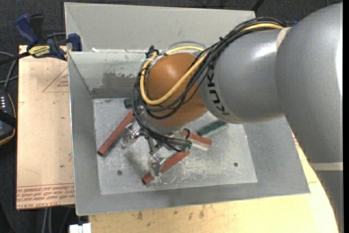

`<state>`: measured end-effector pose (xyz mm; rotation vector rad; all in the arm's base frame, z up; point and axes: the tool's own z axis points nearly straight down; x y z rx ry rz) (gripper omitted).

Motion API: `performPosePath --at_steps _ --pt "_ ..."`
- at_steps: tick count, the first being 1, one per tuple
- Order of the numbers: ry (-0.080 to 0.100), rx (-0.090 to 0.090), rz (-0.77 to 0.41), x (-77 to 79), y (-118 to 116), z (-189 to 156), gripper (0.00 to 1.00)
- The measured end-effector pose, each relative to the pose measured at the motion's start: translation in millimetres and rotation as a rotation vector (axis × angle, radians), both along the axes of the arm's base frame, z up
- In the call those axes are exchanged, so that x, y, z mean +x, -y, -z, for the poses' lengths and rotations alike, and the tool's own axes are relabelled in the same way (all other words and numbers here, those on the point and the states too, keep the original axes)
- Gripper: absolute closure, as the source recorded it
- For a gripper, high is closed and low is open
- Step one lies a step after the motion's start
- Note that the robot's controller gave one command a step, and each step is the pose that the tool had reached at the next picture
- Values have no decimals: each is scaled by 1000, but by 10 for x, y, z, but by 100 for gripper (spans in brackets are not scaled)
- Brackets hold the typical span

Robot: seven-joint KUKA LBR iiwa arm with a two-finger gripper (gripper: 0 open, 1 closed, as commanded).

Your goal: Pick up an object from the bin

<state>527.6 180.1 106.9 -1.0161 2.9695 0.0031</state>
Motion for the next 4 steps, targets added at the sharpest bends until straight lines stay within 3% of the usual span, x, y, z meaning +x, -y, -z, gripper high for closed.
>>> performPosePath --at_steps 1,2,3,4 --pt "-3 -1 46 -129 418 -161 0" --pt "15 6 -124 -184 296 297 100" --pt "15 6 -124 -184 296 296 100" --pt "8 -1 -332 -316 347 -1469 100"
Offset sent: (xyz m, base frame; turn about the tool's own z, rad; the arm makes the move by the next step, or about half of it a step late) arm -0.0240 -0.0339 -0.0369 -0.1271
